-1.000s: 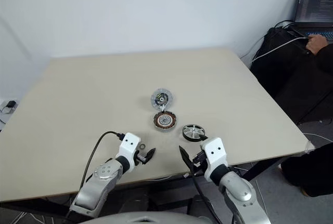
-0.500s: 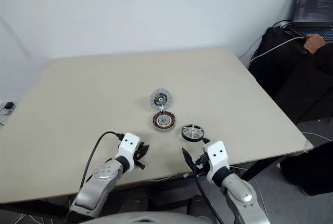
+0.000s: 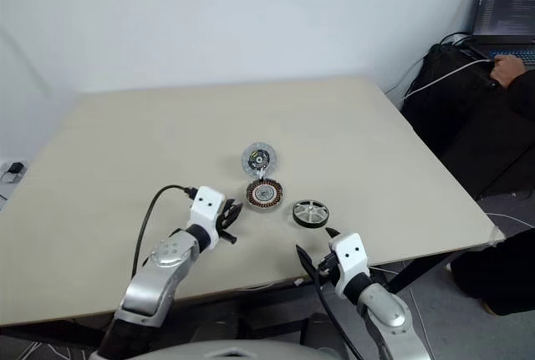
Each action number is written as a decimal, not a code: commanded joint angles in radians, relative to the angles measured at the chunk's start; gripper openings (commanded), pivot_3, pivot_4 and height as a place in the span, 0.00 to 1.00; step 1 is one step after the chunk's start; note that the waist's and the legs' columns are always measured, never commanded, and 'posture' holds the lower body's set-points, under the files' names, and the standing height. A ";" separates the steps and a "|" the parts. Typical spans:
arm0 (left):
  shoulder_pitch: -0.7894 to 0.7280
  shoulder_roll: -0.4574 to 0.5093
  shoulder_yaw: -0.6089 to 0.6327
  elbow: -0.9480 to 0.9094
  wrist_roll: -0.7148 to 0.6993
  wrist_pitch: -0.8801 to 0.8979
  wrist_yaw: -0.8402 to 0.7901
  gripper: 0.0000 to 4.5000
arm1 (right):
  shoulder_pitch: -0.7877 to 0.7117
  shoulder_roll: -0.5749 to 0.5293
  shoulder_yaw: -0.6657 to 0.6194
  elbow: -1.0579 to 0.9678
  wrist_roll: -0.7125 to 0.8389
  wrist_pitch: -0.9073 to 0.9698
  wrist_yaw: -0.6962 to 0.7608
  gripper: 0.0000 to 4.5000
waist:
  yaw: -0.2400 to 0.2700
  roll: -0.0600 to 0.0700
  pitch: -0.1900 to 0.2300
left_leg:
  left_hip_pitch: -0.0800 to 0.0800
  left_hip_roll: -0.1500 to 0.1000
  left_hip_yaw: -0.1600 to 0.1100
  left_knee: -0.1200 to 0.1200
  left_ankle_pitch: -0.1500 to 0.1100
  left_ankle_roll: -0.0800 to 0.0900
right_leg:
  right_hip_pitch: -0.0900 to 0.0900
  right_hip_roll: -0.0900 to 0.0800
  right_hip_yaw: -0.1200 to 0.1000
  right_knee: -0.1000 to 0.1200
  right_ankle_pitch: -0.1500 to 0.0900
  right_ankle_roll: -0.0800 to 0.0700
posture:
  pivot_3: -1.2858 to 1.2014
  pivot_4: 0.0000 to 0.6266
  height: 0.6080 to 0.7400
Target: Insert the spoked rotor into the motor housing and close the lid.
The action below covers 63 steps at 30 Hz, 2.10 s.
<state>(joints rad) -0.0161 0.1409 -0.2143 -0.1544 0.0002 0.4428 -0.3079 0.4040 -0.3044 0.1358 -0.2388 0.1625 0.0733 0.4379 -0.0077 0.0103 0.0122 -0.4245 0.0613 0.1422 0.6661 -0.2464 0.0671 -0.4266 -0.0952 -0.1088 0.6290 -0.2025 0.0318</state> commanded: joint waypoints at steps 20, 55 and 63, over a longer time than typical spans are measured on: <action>-0.364 -0.181 -0.022 0.517 0.049 -0.167 0.096 0.15 | -0.006 0.032 0.006 -0.093 -0.009 0.004 -0.033 1.00 | 0.000 -0.003 0.001 | 0.000 0.000 -0.001 0.004 0.000 0.001 | 0.002 0.001 0.000 0.001 0.001 0.001 | 0.52 0.00 1.00; -0.263 -0.209 -0.017 0.341 0.016 -0.209 0.057 0.53 | 0.028 0.037 0.020 -0.204 -0.015 0.095 -0.072 1.00 | -0.002 -0.005 0.002 | -0.003 0.000 -0.002 0.008 -0.001 0.003 | 0.002 0.000 -0.001 0.002 0.001 0.002 | 0.52 0.00 1.00; -0.089 -0.139 0.028 0.110 -0.010 -0.166 0.053 0.00 | -0.034 0.056 0.039 -0.251 -0.053 0.213 -0.132 1.00 | -0.003 -0.004 0.002 | -0.002 0.000 -0.003 0.010 -0.001 0.003 | 0.001 0.000 -0.001 0.004 0.001 0.002 | 0.52 0.00 1.00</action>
<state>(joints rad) -0.1083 -0.0032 -0.2053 0.0241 -0.0014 0.2782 -0.2623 0.3954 -0.2562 0.1684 -0.4446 0.1262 0.2558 0.3323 -0.0104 0.0066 0.0137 -0.4270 0.0616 0.1395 0.6766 -0.2475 0.0698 -0.4253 -0.0955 -0.1094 0.6336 -0.2015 0.0333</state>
